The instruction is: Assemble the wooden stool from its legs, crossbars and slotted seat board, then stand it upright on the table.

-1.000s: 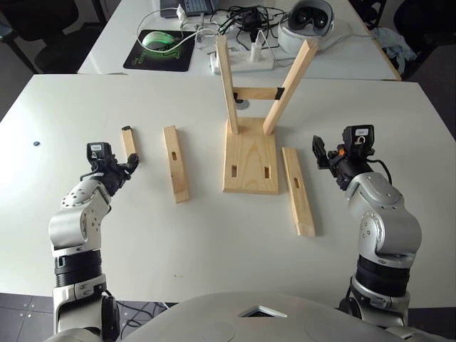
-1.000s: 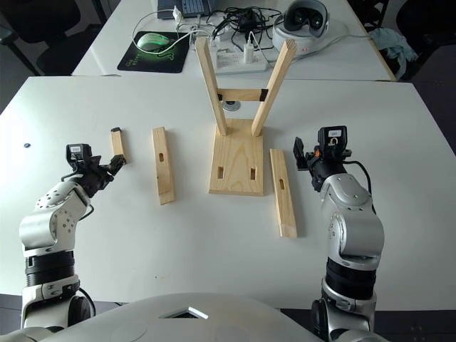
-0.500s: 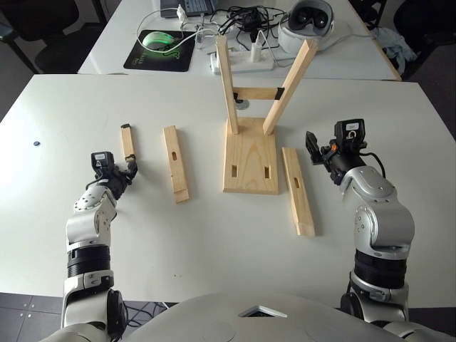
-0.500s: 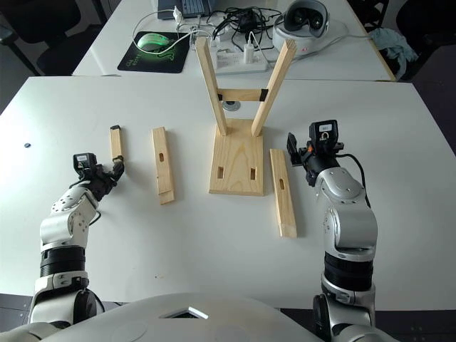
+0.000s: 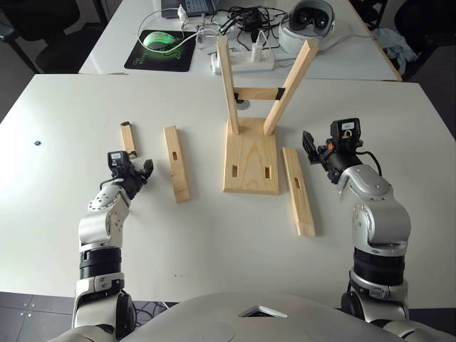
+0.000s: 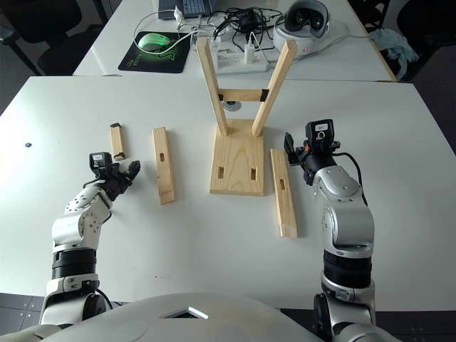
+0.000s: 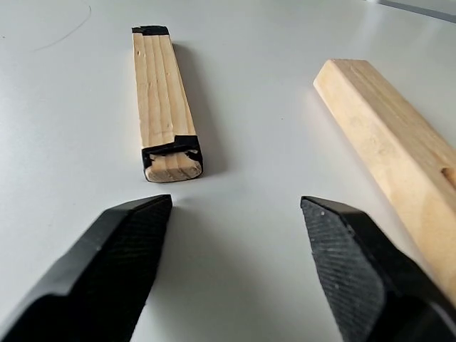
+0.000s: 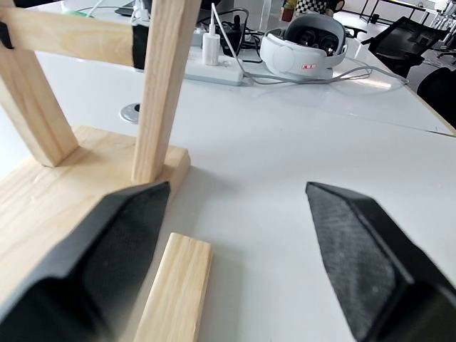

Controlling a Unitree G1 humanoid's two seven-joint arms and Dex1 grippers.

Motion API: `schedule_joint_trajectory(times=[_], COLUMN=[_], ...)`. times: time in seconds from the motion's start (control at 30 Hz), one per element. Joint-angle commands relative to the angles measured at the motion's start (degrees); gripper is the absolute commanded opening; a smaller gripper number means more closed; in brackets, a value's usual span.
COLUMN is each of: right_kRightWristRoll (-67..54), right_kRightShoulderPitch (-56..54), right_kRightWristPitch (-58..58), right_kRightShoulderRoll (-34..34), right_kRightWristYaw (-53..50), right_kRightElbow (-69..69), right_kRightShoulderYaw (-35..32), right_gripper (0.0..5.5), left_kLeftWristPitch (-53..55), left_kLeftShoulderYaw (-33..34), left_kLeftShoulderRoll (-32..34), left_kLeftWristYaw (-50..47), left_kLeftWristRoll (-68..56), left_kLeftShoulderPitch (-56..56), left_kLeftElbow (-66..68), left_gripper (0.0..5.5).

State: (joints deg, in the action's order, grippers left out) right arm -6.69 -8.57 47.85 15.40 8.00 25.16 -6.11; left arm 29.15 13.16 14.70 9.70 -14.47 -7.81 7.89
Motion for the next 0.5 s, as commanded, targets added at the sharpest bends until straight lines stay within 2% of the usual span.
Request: schedule_joint_trajectory(times=[0.03, 0.37, 0.5], right_kRightWristRoll=[0.0, 0.2, 0.1], right_kRightShoulderPitch=[-0.6, -0.8, 0.1], right_kRightWristPitch=[-0.5, -1.5, -1.2], right_kRightShoulderRoll=[-0.2, 0.4, -0.2], right_kRightWristYaw=[0.0, 0.1, -0.4], right_kRightElbow=[-0.4, -1.3, -0.6], right_kRightShoulderYaw=[0.6, -0.1, 0.2], right_gripper=[3.56, 3.56, 3.56], left_kLeftWristPitch=[-0.2, 1.3, -0.2], left_kLeftShoulderYaw=[0.5, 0.2, 0.4], left_kLeftShoulderRoll=[0.5, -1.3, -0.5], left_kLeftWristYaw=[-0.6, -3.0, -3.1], left_kLeftWristRoll=[1.3, 1.5, 2.2], left_kLeftShoulderPitch=[0.2, 3.5, 2.4], left_kLeftElbow=[7.4, 3.1, 6.5], left_gripper=[3.4, 3.4, 3.4])
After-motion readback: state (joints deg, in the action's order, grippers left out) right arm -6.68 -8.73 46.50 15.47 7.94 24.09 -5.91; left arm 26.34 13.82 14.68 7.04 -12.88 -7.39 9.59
